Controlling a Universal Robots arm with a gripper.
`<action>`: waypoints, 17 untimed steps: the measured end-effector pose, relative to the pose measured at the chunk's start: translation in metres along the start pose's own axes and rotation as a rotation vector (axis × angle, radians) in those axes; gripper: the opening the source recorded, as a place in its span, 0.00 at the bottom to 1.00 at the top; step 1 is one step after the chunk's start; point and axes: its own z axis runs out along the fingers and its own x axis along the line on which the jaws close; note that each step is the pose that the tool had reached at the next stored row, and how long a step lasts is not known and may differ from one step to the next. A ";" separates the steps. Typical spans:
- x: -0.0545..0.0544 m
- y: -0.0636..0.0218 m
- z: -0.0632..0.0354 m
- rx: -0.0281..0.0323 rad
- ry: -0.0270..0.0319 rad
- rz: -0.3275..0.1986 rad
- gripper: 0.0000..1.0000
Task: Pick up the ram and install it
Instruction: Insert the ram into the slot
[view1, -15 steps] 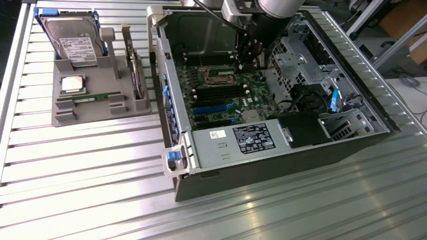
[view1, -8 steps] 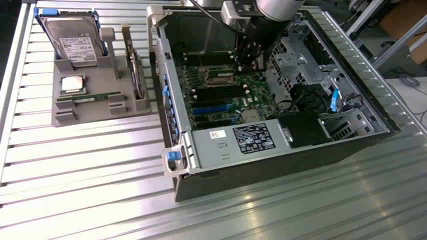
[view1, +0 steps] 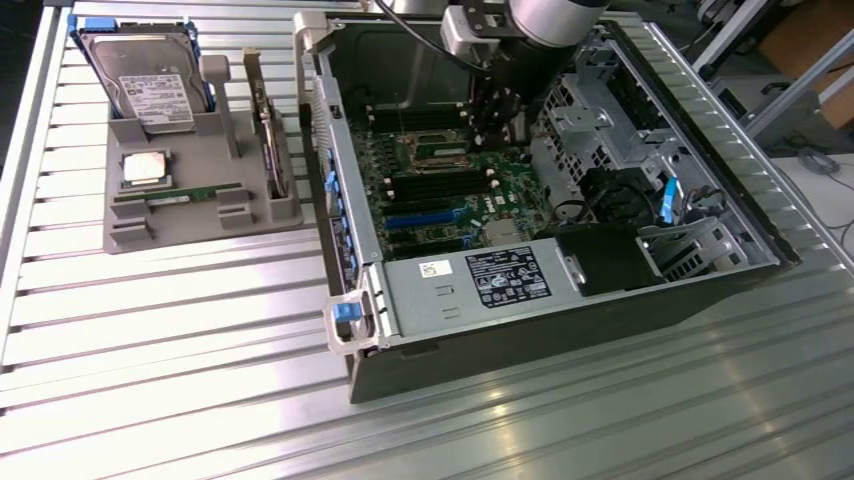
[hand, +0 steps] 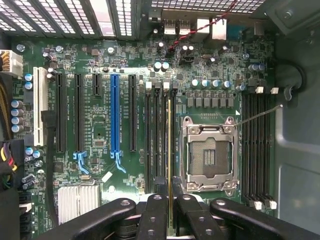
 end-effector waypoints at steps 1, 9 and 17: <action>0.000 0.0000 0.0007 0.0000 0.0000 0.000 0.14; 0.000 -0.0003 0.0041 0.0002 -0.0001 0.002 0.14; 0.001 -0.0005 0.0079 0.0004 -0.0002 0.003 0.14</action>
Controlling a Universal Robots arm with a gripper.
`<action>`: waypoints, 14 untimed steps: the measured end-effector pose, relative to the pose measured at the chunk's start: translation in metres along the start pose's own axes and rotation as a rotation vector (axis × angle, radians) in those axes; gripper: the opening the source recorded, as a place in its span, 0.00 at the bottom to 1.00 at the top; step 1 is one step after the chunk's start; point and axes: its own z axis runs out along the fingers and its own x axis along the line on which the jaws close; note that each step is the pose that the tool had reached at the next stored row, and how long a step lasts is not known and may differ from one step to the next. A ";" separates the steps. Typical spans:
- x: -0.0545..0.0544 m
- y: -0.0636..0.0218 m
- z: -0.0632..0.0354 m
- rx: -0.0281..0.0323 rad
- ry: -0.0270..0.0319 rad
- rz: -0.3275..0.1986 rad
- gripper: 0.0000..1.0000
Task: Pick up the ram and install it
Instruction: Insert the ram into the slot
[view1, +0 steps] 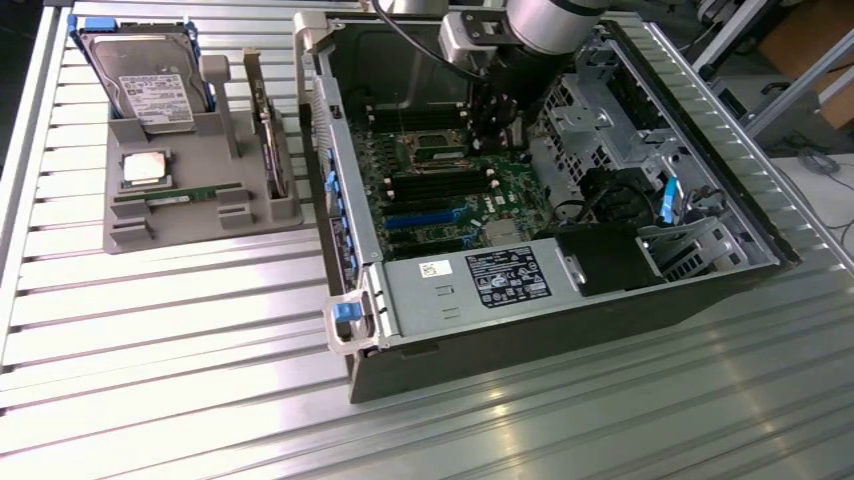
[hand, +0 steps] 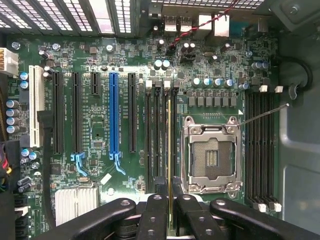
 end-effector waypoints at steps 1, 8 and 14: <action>0.000 0.0000 0.0007 0.0000 0.0001 0.000 0.14; 0.001 -0.0001 0.0062 0.0000 0.0006 0.000 0.14; 0.001 0.0001 0.0093 0.0001 0.0111 0.001 0.14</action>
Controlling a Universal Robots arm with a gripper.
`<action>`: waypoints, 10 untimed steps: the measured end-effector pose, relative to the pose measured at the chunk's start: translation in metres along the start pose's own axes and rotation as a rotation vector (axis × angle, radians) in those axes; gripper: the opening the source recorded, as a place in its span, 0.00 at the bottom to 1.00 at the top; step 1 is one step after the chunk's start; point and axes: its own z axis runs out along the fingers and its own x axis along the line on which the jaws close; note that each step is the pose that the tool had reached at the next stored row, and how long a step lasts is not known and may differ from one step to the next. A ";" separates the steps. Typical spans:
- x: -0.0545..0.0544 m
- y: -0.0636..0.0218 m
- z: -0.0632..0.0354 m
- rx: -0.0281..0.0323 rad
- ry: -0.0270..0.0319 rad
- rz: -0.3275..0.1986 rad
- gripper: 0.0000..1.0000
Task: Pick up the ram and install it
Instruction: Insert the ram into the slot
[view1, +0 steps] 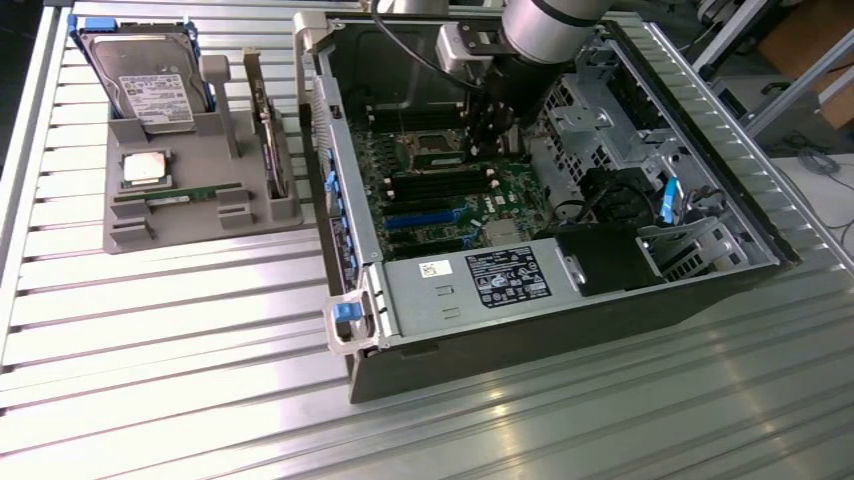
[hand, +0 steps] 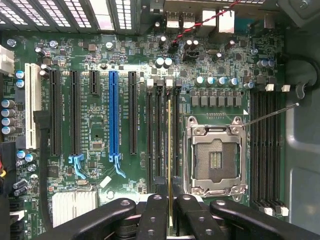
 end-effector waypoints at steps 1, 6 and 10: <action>0.000 0.0004 0.0002 0.0000 0.0082 0.000 0.14; 0.000 0.0033 0.0017 0.0003 0.0542 0.003 0.14; 0.000 0.0077 0.0047 0.0004 0.0620 0.003 0.14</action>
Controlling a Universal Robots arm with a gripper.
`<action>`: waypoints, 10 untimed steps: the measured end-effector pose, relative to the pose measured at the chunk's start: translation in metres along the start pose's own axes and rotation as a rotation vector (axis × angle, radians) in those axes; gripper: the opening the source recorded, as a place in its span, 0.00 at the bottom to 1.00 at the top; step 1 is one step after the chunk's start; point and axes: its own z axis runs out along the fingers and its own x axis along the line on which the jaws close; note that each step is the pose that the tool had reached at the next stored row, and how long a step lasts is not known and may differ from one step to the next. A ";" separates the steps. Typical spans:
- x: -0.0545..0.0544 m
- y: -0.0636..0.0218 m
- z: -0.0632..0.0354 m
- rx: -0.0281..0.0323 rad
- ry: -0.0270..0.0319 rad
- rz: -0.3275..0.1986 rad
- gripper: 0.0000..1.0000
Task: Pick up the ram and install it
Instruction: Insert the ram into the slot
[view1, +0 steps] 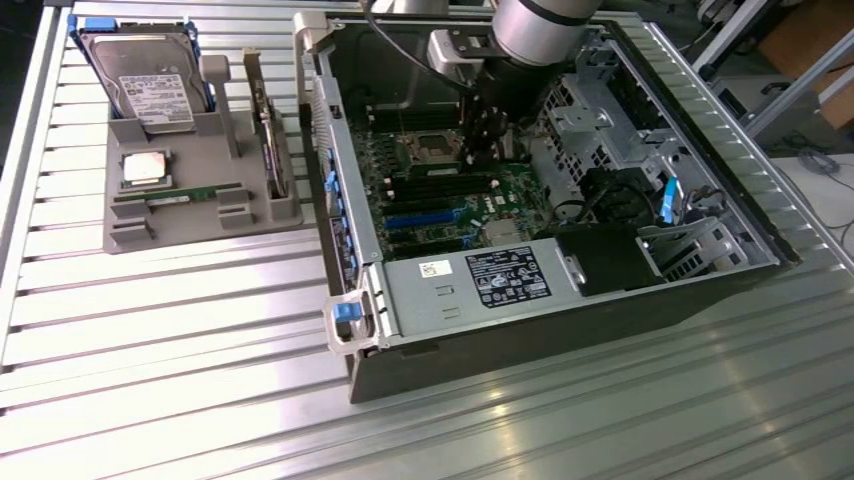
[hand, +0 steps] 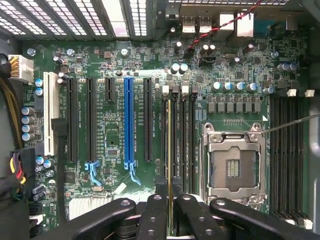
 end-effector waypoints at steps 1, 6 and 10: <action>0.000 0.0004 0.0005 0.0000 0.0006 0.000 0.14; 0.000 0.0021 0.0034 0.0001 0.0159 0.001 0.14; -0.004 0.0032 0.0061 0.0001 0.0171 0.001 0.14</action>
